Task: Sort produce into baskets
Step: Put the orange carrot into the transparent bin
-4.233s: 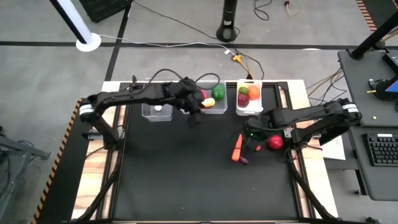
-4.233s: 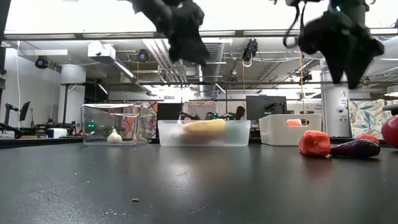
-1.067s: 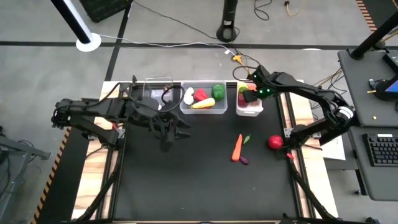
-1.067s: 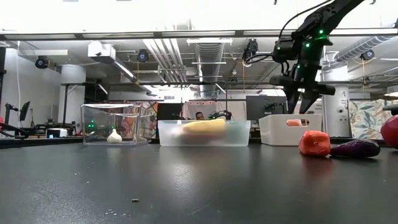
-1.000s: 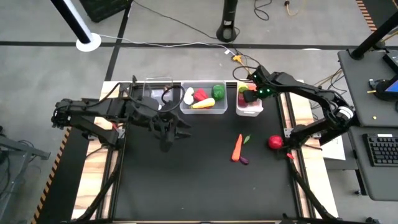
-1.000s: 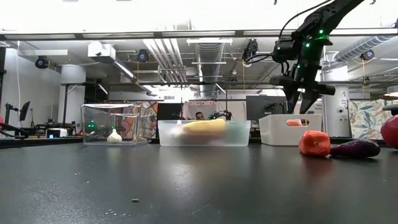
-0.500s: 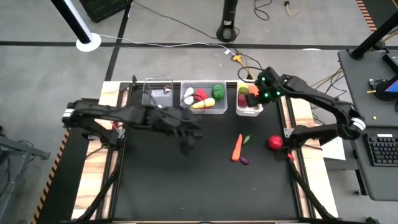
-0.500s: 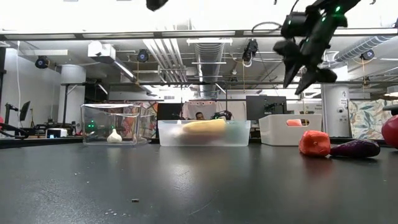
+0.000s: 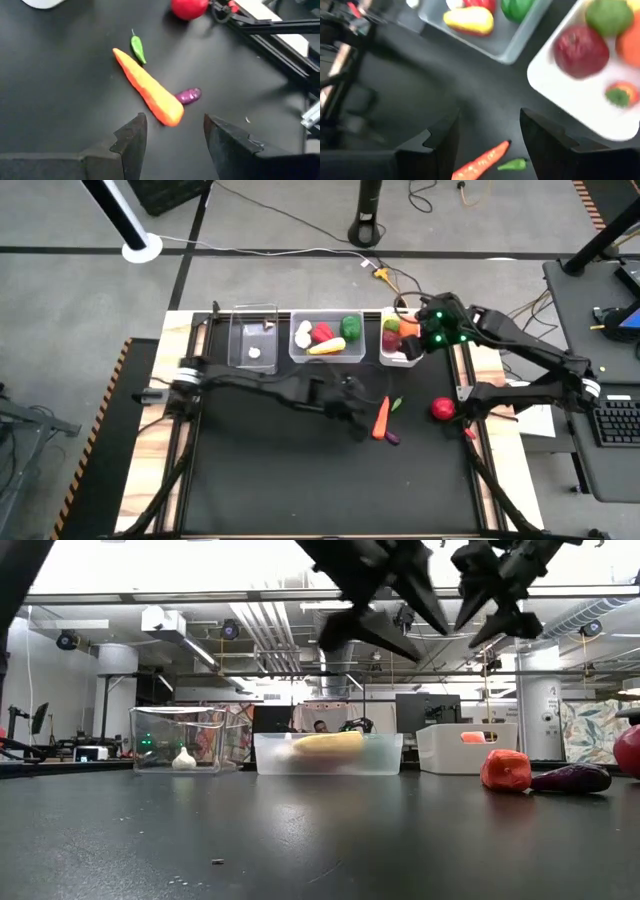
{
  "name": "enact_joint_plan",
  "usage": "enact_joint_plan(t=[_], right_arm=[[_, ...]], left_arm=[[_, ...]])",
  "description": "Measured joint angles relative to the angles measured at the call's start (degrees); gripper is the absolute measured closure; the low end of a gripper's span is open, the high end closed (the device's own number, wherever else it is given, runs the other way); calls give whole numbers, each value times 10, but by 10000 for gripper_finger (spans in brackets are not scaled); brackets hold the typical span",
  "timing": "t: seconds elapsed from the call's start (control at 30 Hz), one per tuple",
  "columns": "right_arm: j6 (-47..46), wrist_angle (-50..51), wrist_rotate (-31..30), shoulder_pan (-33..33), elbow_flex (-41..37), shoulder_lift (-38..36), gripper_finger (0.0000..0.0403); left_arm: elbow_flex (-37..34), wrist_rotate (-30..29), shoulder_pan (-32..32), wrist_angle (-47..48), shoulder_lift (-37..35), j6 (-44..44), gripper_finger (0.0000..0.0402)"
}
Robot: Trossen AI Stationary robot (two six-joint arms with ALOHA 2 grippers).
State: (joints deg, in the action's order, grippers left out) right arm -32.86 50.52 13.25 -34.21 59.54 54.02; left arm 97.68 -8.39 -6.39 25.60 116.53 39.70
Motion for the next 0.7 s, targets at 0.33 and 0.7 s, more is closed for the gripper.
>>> enact_joint_plan(t=[0.33, 0.7], right_arm=[[54, 24, -28, 1, 101, 24, 209], [88, 67, -45, 1, 133, 40, 209]], left_arm=[[316, -24, 18, 233, 222, 31, 214], [293, -29, 24, 203, 261, 66, 145]])
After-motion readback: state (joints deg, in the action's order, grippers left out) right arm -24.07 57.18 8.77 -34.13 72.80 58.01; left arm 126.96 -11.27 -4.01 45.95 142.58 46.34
